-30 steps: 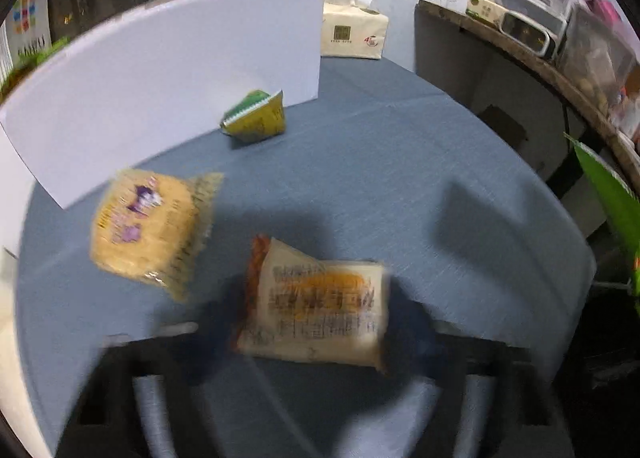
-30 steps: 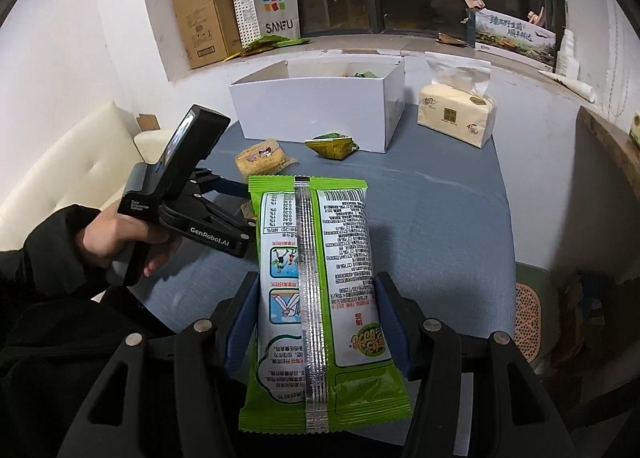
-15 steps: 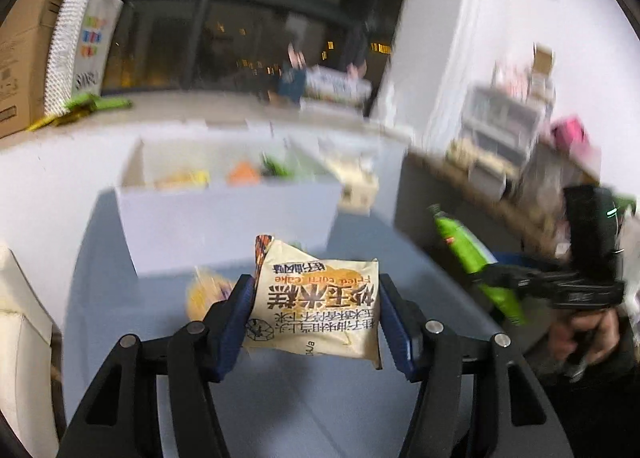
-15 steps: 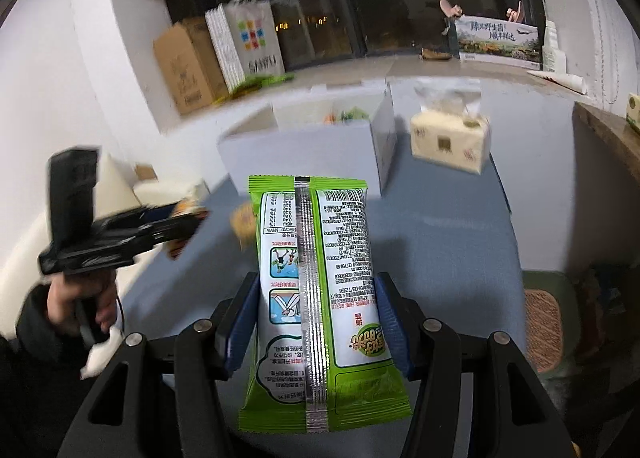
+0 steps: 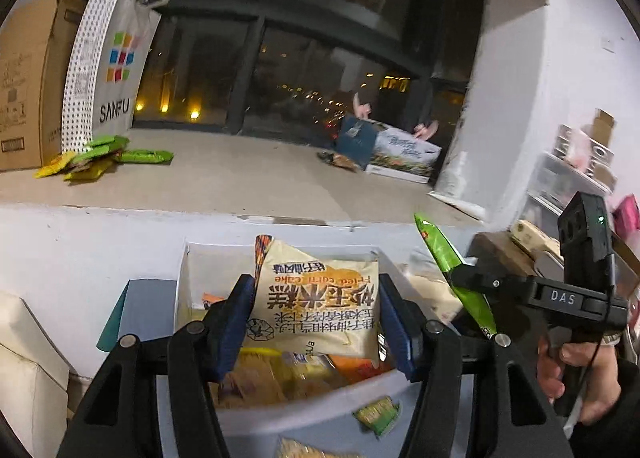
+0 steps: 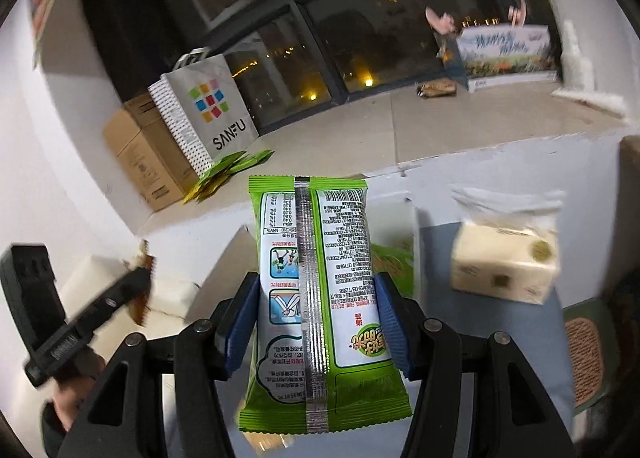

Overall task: Organize snacks
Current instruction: 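Lower the snack bar and rice cake pack into the box and open both grippers, then grasp the green garlic seaweed pack with the right gripper while the left grasps the round Kuromi bread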

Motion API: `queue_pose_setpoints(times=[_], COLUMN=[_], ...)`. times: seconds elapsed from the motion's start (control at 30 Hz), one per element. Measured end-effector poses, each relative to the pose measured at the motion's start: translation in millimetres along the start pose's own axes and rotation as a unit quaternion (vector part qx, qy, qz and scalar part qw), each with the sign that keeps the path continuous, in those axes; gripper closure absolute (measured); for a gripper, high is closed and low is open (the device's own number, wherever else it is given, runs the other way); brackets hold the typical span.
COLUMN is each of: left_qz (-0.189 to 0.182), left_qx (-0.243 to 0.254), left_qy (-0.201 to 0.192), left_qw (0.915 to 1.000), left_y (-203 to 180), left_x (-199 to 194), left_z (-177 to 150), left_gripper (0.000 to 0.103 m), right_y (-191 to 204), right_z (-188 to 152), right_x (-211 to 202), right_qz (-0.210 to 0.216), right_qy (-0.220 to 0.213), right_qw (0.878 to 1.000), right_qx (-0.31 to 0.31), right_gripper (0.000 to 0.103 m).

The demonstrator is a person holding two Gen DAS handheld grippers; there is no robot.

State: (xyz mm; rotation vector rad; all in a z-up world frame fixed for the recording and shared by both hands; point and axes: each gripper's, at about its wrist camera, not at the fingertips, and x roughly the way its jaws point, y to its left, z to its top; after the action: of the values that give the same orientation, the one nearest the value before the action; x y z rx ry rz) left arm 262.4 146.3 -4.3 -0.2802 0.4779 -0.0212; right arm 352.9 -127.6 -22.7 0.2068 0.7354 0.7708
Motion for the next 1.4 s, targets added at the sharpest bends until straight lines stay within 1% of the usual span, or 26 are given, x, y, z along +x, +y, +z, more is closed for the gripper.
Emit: queue_pose_setpoints(times=[0.07, 0.13, 0.17, 0.2, 0.23, 0.27, 0.3, 0.33, 0.37, 0.47, 0.53, 0.6, 0.7, 0.83, 0.93, 0.97, 1.03, 1.13, 1.17, 1.27, 1.33, 1.4], left_qz=[0.004, 0.005, 0.003, 0.002, 0.006, 0.017, 0.019, 0.018, 0.017, 0.02, 0.026, 0.032, 0.029, 0.037, 0.036, 0.036, 0.032, 0.014, 0.004, 0.0, -0.002, -0.016], left_qx=[-0.001, 0.003, 0.006, 0.008, 0.01, 0.01, 0.007, 0.003, -0.001, -0.002, 0.005, 0.009, 0.01, 0.037, 0.053, 0.059, 0.067, 0.067, 0.064, 0.062, 0.059, 0.053], left_qy=[0.011, 0.018, 0.028, 0.041, 0.053, 0.063, 0.065, 0.068, 0.066, 0.065, 0.065, 0.062, 0.049, 0.03, 0.017, 0.011, 0.005, -0.002, -0.005, -0.006, -0.005, -0.012], left_qw=[0.9999, 0.9998, 0.9996, 0.9991, 0.9985, 0.9978, 0.9977, 0.9975, 0.9977, 0.9977, 0.9975, 0.9975, 0.9983, 0.9982, 0.9978, 0.9976, 0.9972, 0.9976, 0.998, 0.9981, 0.9982, 0.9984], left_y=[3, 4, 5, 6, 5, 6, 8, 10, 13, 17, 17, 16, 12, -3, -17, -24, -33, -47, -51, -64, -71, -79], left_x=[21, 33, 40, 47, 51, 55, 56, 57, 55, 49, 46, 40, 25, -2, -28, -40, -58, -86, -97, -118, -128, -140], left_z=[2, 3, 3, 4, 3, 1, 1, 0, -3, -9, -11, -12, -15, -22, -34, -41, -54, -78, -90, -119, -135, -150], left_gripper=[0.038, 0.037, 0.032, 0.02, 0.011, 0.0, 0.0, 0.0, 0.0, 0.0, 0.0, 0.0, 0.0, 0.0, 0.0, 0.0, 0.0, 0.0, 0.0, 0.0, 0.0, 0.0], right_y=[2, 7, 12, 15, 18, 21, 23, 24, 26, 34, 36, 36, 39, 46, 53, 54, 54, 53, 51, 42, 35, 26], right_z=[13, 22, 26, 29, 32, 35, 37, 39, 40, 39, 38, 36, 35, 27, 15, 9, -3, -24, -34, -73, -96, -122], right_x=[20, 36, 43, 49, 53, 60, 67, 73, 78, 75, 73, 71, 67, 48, 25, 14, -5, -32, -42, -70, -84, -97], right_qz=[-0.004, -0.014, -0.024, -0.033, -0.04, -0.039, -0.033, -0.026, -0.022, -0.054, -0.061, -0.06, -0.066, -0.052, -0.05, -0.041, -0.041, -0.032, -0.032, -0.03, -0.029, -0.024], right_qy=[0.011, 0.02, 0.023, 0.023, 0.023, 0.028, 0.039, 0.051, 0.059, 0.037, 0.03, 0.032, 0.024, 0.019, 0.003, -0.002, -0.006, -0.015, -0.017, -0.02, -0.02, -0.022], right_qw=[1.0, 1.0, 0.999, 0.999, 0.999, 0.999, 0.999, 0.998, 0.998, 0.997, 0.996, 0.996, 0.996, 0.996, 0.994, 0.993, 0.992, 0.991, 0.991, 0.991, 0.992, 0.995], right_qx=[0.014, 0.011, 0.004, -0.002, -0.005, -0.008, -0.009, -0.009, -0.011, -0.037, -0.05, -0.055, -0.06, -0.076, -0.101, -0.108, -0.117, -0.126, -0.129, -0.129, -0.118, -0.096], right_gripper=[0.041, 0.041, 0.041, 0.04, 0.038, 0.033, 0.028, 0.011, 0.0, 0.0, 0.0, 0.0, 0.0, 0.0, 0.0, 0.0, 0.0, 0.0, 0.0, 0.0, 0.0, 0.0])
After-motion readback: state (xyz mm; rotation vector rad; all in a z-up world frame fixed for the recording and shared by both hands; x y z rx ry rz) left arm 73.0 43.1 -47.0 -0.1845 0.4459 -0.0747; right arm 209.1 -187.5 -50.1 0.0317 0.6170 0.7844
